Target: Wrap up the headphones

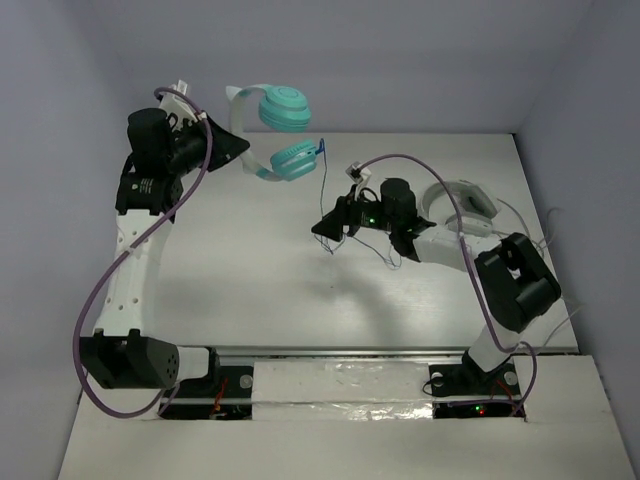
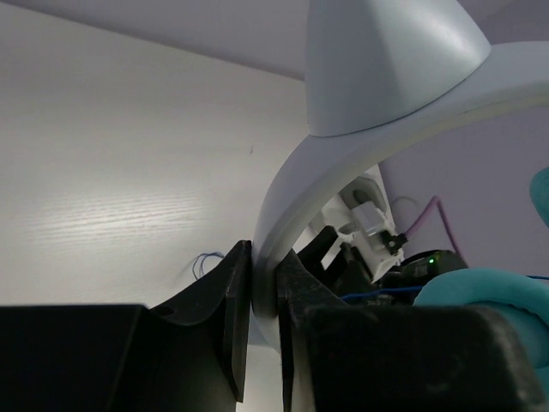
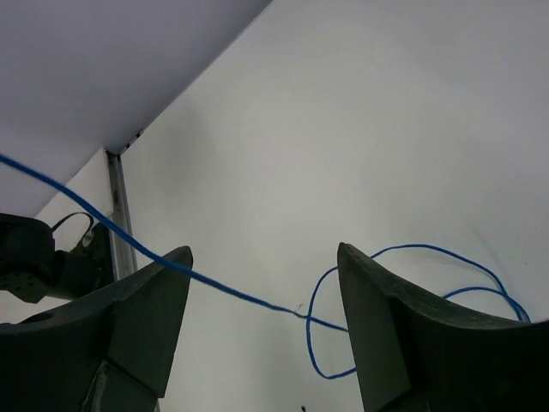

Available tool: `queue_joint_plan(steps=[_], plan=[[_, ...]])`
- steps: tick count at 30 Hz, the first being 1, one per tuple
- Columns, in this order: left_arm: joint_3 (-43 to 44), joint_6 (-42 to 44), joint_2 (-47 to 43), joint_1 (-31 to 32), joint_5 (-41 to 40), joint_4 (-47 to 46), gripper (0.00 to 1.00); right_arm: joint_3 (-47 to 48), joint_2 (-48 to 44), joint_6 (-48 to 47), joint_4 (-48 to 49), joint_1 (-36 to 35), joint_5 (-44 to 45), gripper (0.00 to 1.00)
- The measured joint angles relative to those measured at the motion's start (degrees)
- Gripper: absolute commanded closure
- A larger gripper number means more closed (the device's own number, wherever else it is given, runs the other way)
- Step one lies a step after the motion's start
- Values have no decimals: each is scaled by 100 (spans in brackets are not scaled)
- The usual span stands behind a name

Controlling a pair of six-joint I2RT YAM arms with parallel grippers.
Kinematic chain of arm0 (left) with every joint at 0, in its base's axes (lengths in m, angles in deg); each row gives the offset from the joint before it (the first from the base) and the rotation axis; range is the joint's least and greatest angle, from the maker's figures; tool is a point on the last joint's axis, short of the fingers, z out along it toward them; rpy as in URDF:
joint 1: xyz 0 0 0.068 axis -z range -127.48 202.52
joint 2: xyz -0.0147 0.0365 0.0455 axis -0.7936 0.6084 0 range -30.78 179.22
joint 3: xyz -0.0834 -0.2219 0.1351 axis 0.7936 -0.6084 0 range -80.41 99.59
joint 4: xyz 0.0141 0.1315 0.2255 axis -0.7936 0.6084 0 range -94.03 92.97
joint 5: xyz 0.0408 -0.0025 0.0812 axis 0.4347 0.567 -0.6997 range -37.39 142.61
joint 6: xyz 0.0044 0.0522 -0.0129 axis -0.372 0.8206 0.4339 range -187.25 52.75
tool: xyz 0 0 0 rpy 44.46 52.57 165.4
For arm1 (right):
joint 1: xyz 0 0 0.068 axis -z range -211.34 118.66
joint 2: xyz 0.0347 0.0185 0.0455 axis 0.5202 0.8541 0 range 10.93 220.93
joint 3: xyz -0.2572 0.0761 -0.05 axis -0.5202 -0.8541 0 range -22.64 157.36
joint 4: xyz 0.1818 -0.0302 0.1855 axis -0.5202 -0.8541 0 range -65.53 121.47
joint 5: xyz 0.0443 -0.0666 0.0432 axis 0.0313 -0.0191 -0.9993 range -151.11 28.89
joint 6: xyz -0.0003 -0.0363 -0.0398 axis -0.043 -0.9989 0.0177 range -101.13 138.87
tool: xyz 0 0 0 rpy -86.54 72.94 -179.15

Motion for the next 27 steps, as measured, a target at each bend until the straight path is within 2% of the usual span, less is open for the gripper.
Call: queue_joint_plan(steps=[9, 13, 16, 19, 22, 23, 25, 26, 27], plan=[[767, -310, 306, 0, 184, 55, 100, -9, 546, 452, 951, -105, 96, 38], [1141, -400, 385, 0, 258, 116, 100, -4, 605, 553, 1099, -105, 149, 49], [1405, -444, 385, 0, 284, 216, 100, 0, 605, 616, 1237, -105, 203, 51], [1679, -503, 387, 0, 369, 289, 100, 11, 605, 627, 1300, -105, 304, 63], [1993, -540, 409, 0, 400, 354, 100, 66, 603, 640, 1309, -105, 400, 68], [2087, -555, 411, 0, 402, 363, 100, 70, 603, 649, 1346, -105, 433, 77], [2214, -577, 413, 2, 398, 363, 100, 35, 588, 688, 1397, -105, 503, 86], [2232, -575, 413, 0, 374, 350, 100, -22, 551, 726, 1412, -105, 557, 96], [2232, -568, 413, 0, 339, 350, 100, -125, 490, 776, 1425, -105, 610, 99]])
